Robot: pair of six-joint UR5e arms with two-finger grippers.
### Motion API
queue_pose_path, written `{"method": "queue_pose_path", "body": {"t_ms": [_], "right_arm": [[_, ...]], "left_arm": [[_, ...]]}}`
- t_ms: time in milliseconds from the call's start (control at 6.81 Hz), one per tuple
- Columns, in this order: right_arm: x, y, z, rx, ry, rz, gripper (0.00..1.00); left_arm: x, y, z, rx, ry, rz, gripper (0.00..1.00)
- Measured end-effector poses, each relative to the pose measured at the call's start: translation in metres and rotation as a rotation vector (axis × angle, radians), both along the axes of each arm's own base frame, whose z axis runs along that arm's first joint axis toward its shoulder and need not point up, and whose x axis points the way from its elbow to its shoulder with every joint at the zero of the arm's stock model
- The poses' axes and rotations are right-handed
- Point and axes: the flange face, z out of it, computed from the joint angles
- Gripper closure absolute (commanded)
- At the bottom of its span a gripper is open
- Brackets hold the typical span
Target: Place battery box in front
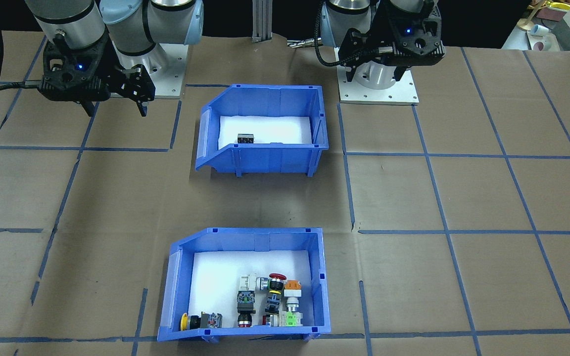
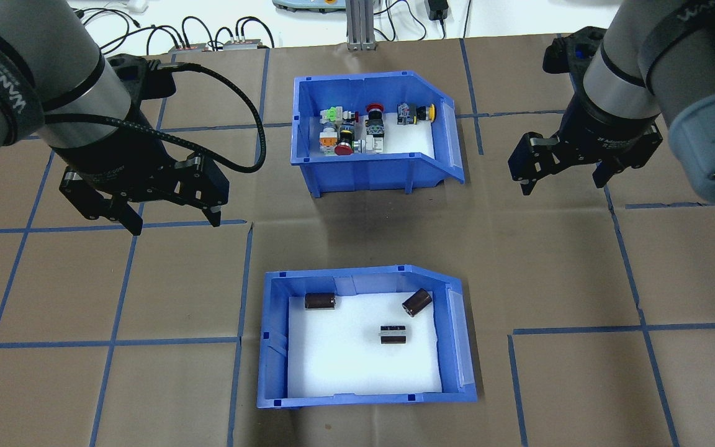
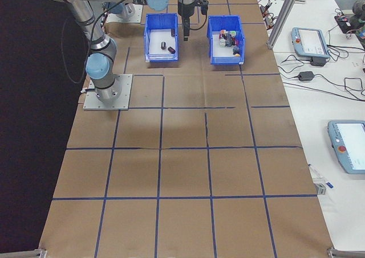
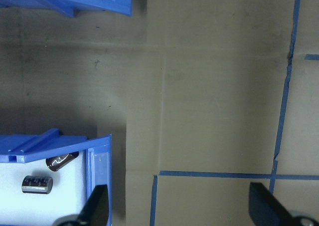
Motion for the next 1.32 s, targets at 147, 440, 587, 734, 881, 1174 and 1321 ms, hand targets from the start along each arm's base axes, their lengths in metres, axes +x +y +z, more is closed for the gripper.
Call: {"method": "queue_pose_path", "body": {"t_ms": [147,440,587,734,881,1174,1321], "right_arm": [[0.000,-0.001,0.000,-0.003,0.000,0.037,0.00],[0.001,-0.008,-0.002,-0.021,-0.002,0.201,0.00],[0.001,-0.016,-0.007,-0.025,-0.001,0.308,0.00],[0.002,-0.030,-0.011,-0.023,-0.002,0.399,0.00],[0.002,-0.049,-0.014,-0.017,-0.004,0.476,0.00],[0.011,-0.081,-0.018,-0.007,-0.007,0.684,0.00],[0.026,-0.094,-0.023,-0.005,-0.009,0.814,0.00]], "left_arm": [[0.000,0.001,0.001,-0.002,0.000,0.000,0.01],[0.000,0.005,0.001,-0.005,-0.001,-0.002,0.01],[0.000,0.011,-0.005,0.004,-0.004,0.023,0.01],[0.000,0.020,-0.014,0.014,-0.014,0.099,0.01],[-0.001,0.028,-0.026,0.025,-0.029,0.215,0.01],[-0.003,0.039,-0.054,0.047,-0.060,0.429,0.01],[-0.004,0.044,-0.065,0.049,-0.061,0.503,0.01]]}}
